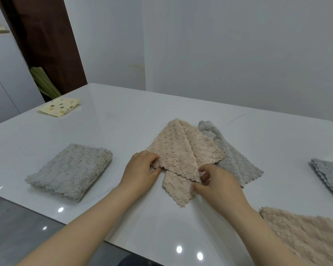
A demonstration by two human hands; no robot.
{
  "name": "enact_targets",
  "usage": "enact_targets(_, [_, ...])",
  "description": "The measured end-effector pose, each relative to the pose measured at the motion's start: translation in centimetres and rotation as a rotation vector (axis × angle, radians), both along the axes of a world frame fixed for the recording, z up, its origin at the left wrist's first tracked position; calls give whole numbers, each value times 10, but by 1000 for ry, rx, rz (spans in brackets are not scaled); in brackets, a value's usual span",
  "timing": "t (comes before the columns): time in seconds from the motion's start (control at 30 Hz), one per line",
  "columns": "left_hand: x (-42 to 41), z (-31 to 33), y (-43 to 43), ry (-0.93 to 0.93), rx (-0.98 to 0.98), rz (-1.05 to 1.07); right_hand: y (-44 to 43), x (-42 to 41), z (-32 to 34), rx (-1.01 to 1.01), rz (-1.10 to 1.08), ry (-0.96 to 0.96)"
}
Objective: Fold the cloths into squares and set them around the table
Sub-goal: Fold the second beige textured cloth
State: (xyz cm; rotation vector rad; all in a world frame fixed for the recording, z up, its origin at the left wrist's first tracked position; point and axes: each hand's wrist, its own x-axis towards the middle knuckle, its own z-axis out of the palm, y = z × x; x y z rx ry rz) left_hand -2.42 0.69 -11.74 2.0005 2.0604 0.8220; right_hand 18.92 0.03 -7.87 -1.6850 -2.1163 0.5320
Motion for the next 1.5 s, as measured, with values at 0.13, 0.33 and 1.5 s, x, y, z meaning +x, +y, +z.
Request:
enact_targets(0.13, [0,0,5,7,17,30,6,2,0,15,-5,-34])
enact_targets(0.33, [-2,10,-5,-15,127,56,7,2,8,109,4,119])
enact_targets(1.5, [-12,188,-71,-1025,273,36,-34,-9,166,43,286,1103])
